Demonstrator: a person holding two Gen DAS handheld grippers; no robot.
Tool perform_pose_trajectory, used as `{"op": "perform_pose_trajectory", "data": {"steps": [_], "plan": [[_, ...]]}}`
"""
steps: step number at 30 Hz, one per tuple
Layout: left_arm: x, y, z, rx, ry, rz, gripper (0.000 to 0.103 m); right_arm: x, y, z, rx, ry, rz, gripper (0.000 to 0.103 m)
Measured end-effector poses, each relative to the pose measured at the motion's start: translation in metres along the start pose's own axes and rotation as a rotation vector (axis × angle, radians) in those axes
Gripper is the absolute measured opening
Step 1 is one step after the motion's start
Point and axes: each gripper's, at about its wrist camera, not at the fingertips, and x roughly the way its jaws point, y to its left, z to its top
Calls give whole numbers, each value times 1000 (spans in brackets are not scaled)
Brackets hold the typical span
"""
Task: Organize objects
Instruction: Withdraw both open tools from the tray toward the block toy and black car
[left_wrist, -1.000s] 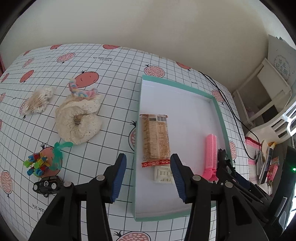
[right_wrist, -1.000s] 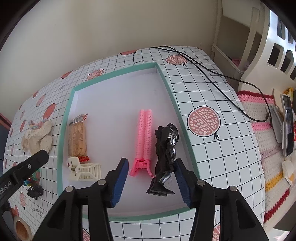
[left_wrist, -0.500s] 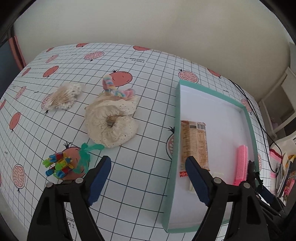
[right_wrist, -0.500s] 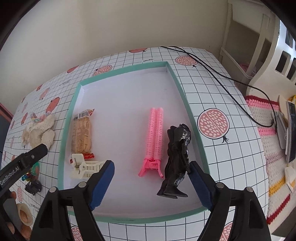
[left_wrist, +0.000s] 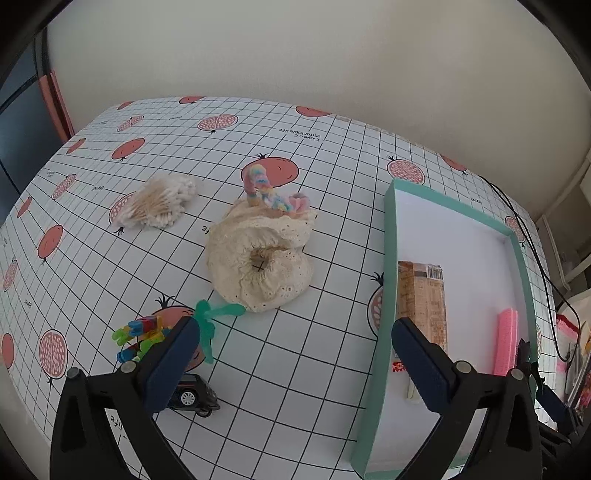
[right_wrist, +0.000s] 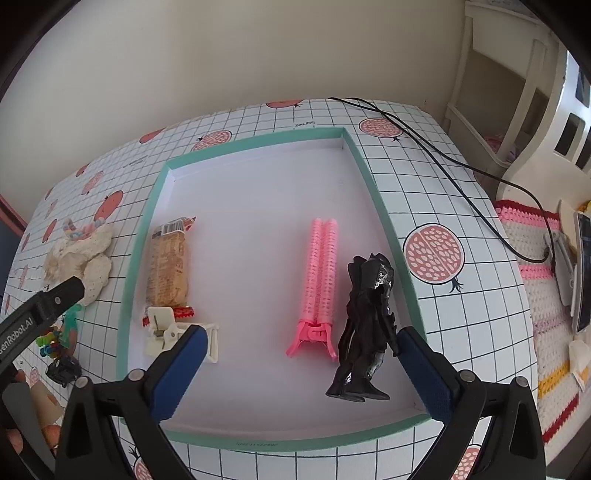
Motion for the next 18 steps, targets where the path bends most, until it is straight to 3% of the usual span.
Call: {"op": "perform_pose_trajectory", "data": {"steps": [18], "plan": [[0,0,0,2,6,-4,103,1,0,1,-1,2,3,103]]}}
